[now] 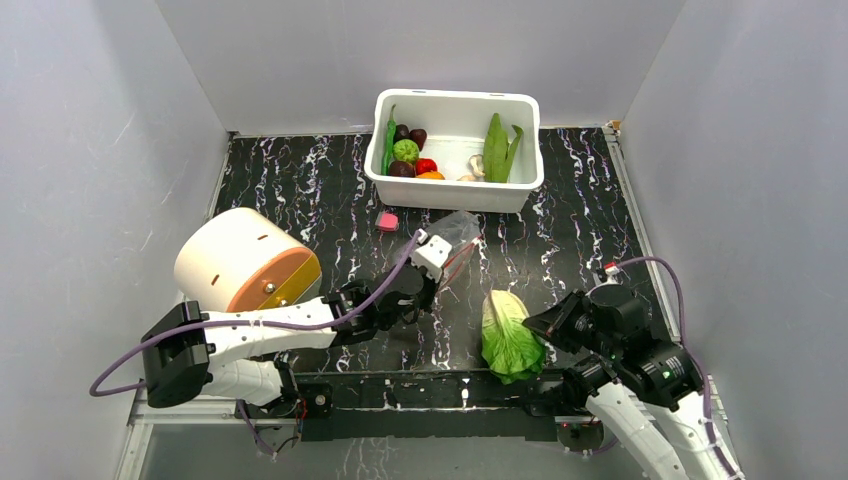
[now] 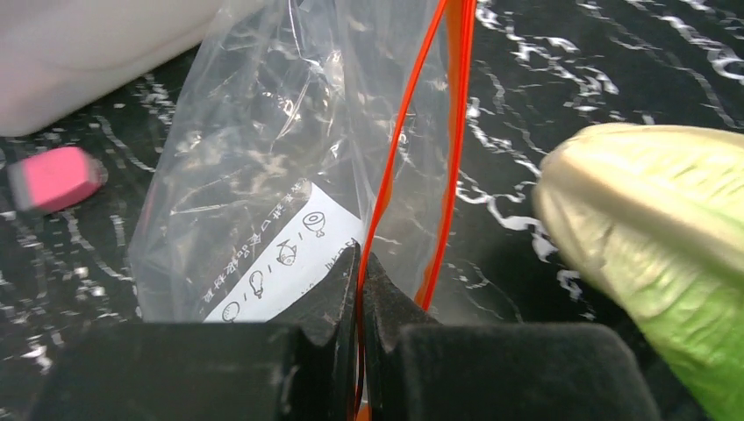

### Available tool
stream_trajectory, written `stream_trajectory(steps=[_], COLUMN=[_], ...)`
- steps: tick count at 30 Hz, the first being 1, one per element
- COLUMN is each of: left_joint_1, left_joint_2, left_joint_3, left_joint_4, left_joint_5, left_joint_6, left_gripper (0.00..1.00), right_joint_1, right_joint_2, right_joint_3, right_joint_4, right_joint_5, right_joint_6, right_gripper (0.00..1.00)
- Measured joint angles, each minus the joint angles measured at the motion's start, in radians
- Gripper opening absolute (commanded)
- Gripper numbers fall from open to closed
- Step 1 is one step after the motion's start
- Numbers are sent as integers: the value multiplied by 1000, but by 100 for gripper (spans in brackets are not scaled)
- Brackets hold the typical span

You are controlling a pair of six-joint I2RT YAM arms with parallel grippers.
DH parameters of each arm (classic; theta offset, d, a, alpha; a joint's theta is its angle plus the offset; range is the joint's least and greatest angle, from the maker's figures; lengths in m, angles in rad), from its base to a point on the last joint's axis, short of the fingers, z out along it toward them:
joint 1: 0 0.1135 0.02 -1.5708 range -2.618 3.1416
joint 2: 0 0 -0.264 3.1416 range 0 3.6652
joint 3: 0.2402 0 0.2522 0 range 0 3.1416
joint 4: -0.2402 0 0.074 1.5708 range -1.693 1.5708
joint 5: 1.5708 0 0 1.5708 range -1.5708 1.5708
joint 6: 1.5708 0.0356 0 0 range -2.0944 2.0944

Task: Place the food in the zip-top bag and seal the zipper
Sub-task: Place the fake vegetable at the center of the board, then pick up the fake vegetable at the center of the board.

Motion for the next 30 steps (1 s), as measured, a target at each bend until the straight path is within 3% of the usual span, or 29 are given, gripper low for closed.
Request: stream_trajectory(steps=[2, 6, 10, 16, 23, 30], left_joint_1=[0, 0, 1, 0, 1, 53], left_joint_2=[0, 0, 2, 23, 83, 83], left_joint_3=[1, 18, 56, 71, 70, 69], left_joint_4=[-11, -41, -53, -51, -85, -107], left_joint_5=[-53, -152, -209, -203, -171, -35], left_joint_6=[18, 61, 101, 83, -23, -131], left_gripper=[0, 0, 0, 0, 0, 0], right_joint_1=[0, 0, 0, 0, 0, 0], right_joint_2=[27, 93, 203, 309, 368, 402], right_joint_3=[0, -12, -31, -31, -32, -124], right_joint_4=[14, 81, 128, 175, 233, 339], right_joint_5=[32, 53, 44, 37, 10, -61], right_joint_6=[-47, -121, -173, -222, -233, -257], right_gripper=[1, 18, 46, 76, 91, 90])
